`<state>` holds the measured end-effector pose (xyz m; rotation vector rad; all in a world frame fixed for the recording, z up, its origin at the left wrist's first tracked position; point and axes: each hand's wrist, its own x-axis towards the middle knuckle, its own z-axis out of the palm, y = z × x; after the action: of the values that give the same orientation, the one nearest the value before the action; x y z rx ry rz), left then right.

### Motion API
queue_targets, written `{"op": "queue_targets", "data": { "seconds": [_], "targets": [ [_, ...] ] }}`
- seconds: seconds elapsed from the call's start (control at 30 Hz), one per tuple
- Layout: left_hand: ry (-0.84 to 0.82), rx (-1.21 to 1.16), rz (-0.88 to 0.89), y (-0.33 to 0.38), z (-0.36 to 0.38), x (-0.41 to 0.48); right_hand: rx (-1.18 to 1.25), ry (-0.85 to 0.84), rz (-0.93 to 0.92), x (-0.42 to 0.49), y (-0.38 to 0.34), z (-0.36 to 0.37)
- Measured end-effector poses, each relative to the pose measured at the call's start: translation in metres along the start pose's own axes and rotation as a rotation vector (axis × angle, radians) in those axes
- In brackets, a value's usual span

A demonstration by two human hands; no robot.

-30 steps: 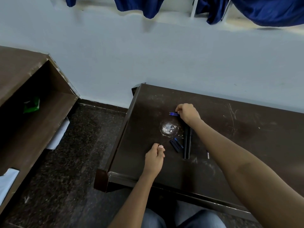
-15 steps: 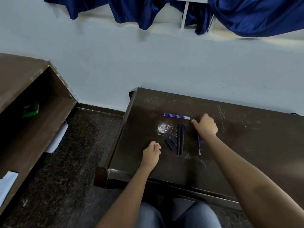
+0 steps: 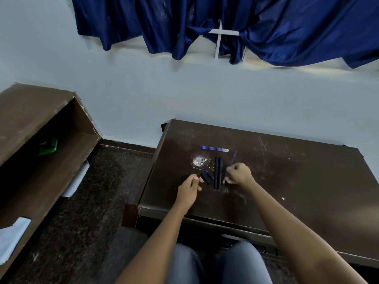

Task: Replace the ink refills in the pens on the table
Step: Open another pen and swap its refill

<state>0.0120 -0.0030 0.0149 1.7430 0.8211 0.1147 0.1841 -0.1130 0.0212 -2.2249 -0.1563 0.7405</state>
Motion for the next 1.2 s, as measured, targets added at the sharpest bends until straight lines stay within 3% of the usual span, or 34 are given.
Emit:
{"op": "queue_targets", "data": {
  "seconds": [0.1,0.23,0.37,0.6,0.77,0.87,0.97,1.07,1.2],
  "targets": [
    [0.013,-0.009,0.028,0.008,-0.004,-0.010,0.398,-0.030,-0.120,-0.022,-0.026,-0.001],
    [0.036,-0.008,0.075,0.019,-0.008,-0.023,0.505,-0.130,-0.223,-0.050,-0.049,-0.001],
    [0.050,0.000,0.124,0.024,-0.011,-0.035,0.459,-0.218,-0.275,-0.071,-0.057,0.004],
    [0.059,0.004,0.143,0.021,-0.013,-0.045,0.347,-0.224,-0.338,-0.090,-0.058,0.005],
    [0.066,0.017,0.164,0.022,-0.013,-0.042,0.052,-0.295,-0.450,-0.092,-0.053,0.008],
    [0.124,-0.014,0.178,0.022,-0.014,-0.038,0.005,-0.338,-0.456,-0.085,-0.051,0.010],
    [0.132,-0.060,0.162,0.019,-0.016,-0.032,-0.013,-0.212,-0.363,-0.067,-0.047,0.012],
    [0.121,-0.077,0.142,0.014,-0.016,-0.023,-0.211,-0.088,-0.284,-0.045,-0.038,0.015],
    [0.110,-0.089,0.126,0.006,-0.013,-0.013,-0.355,-0.065,-0.244,-0.023,-0.027,0.024]
  ]
}}
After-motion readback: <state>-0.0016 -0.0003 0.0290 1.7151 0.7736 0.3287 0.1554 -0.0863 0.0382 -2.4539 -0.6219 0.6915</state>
